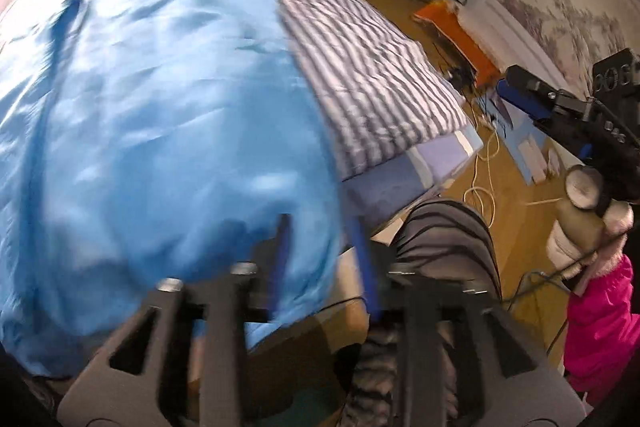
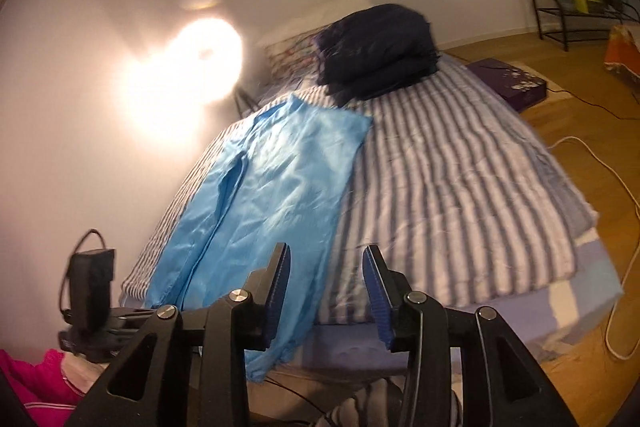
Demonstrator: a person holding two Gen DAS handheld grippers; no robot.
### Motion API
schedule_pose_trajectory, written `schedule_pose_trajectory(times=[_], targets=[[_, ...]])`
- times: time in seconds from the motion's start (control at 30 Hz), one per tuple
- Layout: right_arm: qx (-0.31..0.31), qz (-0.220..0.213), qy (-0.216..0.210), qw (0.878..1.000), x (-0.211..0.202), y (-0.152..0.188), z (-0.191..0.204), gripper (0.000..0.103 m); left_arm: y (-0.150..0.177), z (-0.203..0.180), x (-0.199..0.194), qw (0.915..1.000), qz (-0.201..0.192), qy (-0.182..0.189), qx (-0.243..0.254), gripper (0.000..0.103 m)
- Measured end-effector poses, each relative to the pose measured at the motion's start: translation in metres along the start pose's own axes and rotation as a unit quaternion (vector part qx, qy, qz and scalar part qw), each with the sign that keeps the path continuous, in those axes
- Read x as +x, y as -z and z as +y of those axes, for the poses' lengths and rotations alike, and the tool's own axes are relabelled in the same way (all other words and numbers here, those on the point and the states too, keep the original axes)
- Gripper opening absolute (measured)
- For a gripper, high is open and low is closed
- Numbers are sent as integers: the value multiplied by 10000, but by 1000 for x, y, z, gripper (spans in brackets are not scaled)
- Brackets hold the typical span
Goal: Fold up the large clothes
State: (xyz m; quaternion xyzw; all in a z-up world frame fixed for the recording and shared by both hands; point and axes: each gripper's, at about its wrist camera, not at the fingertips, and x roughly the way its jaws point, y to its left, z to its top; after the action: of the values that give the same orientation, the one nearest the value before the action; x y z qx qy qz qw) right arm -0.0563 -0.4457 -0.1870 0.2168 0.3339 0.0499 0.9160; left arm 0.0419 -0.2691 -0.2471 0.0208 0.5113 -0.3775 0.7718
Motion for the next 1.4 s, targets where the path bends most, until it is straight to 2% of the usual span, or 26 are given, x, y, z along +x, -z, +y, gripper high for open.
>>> schedule_pose_trajectory(times=[0.1,0.27,0.33,0.47,0.53,0.57,0.63,0.77,0.93,1.17,1.4], targets=[[160,-7,72,9998,-8,3,-16,41,-9,-18,26,9996,128,-190,176,45],[406,33,-36,9992,-10,5,-37,41,-12,-32,72,9923,516,-982,552,46],[437,61,-48,9990,-9,6,-40,41,-10,-31,84,9894,627,-1163,611,46],[433,107,-77,9990,-2,3,-41,41,-6,-33,89,9875,523,-1278,756,44],[415,124,-138,9990,2,0,-40,41,-4,-32,88,9863,443,-1367,814,19],[418,129,-160,9989,4,0,-39,41,-5,-26,85,9884,420,-1282,697,12],[419,163,-273,9986,11,-4,-36,41,-10,-13,78,9938,410,-968,363,3],[345,283,-461,9979,33,-15,-30,56,-13,6,49,9992,171,-175,-327,2],[486,565,-702,9947,81,-39,-28,58,-17,21,17,9953,-136,435,-852,2],[1146,1014,-820,9848,184,-78,-34,60,-20,31,-2,9893,-321,817,-1168,2],[1391,1368,-379,9800,282,-103,-31,60,-17,41,-15,9853,-381,1076,-1274,2]])
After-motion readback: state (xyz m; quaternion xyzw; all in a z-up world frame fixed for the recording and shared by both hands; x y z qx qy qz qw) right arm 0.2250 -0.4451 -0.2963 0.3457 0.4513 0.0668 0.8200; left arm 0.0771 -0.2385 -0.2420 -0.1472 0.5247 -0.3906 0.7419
